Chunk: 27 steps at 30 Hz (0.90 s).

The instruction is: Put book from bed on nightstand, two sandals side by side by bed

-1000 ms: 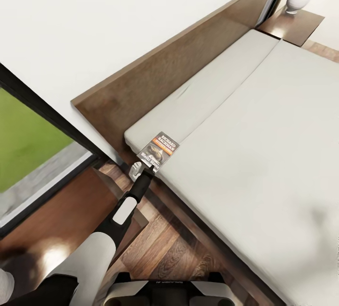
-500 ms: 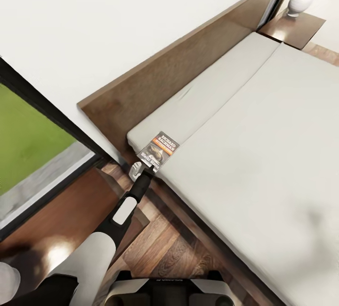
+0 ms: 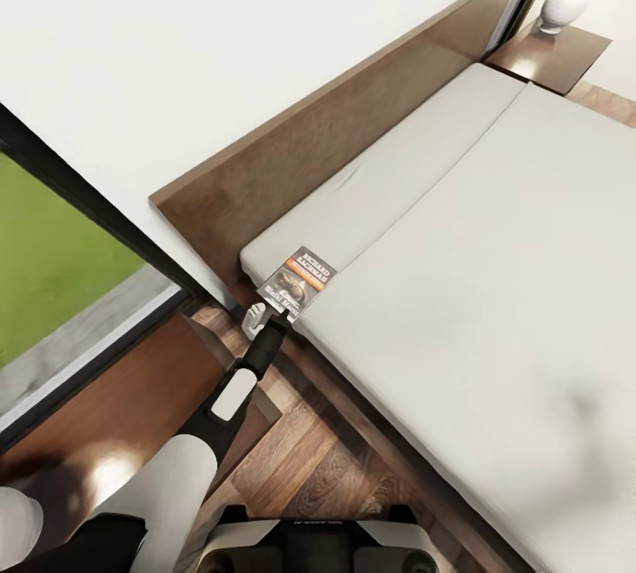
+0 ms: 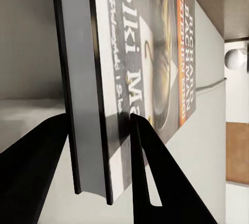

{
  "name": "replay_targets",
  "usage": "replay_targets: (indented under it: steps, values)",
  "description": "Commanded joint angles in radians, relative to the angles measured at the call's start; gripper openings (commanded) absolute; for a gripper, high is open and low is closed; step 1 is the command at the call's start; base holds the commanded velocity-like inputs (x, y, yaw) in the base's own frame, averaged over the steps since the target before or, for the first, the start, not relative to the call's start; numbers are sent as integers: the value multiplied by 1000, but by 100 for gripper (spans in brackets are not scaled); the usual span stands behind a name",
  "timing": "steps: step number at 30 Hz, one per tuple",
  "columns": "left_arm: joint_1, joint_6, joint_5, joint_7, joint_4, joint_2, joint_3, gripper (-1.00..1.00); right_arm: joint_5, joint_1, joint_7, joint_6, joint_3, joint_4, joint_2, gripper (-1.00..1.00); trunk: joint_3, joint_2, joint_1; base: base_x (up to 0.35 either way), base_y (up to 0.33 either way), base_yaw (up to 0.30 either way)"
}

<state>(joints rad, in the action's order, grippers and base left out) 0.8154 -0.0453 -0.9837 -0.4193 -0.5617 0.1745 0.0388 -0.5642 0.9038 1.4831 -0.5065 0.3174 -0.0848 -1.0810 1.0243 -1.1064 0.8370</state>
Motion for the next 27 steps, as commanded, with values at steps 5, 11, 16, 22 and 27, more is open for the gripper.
replay_targets:
  steps: [5,11,16,22,27]
  values:
    - [1,-4,-6,-3,2,0,3,-100,-2,1,5,-10,-1,2,0,100,-5,0,0,0,0,-63]
    - [1,-4,-6,-2,2,0,3,-100,-2,1,5,-10,-1,1,0,100,-14,0,0,0,0,-93]
    - [1,-3,-6,-4,2,0,4,-100,-2,1,4,-10,-1,1,0,100,-22,0,0,0,0,-94]
    - [-1,9,-6,-24,3,0,33,-100,-2,1,5,-10,-1,0,0,100,-29,0,0,0,0,-61]
    - [-1,45,-6,-51,2,0,40,-100,-2,1,4,19,-1,2,0,100,-33,0,0,0,0,-8]
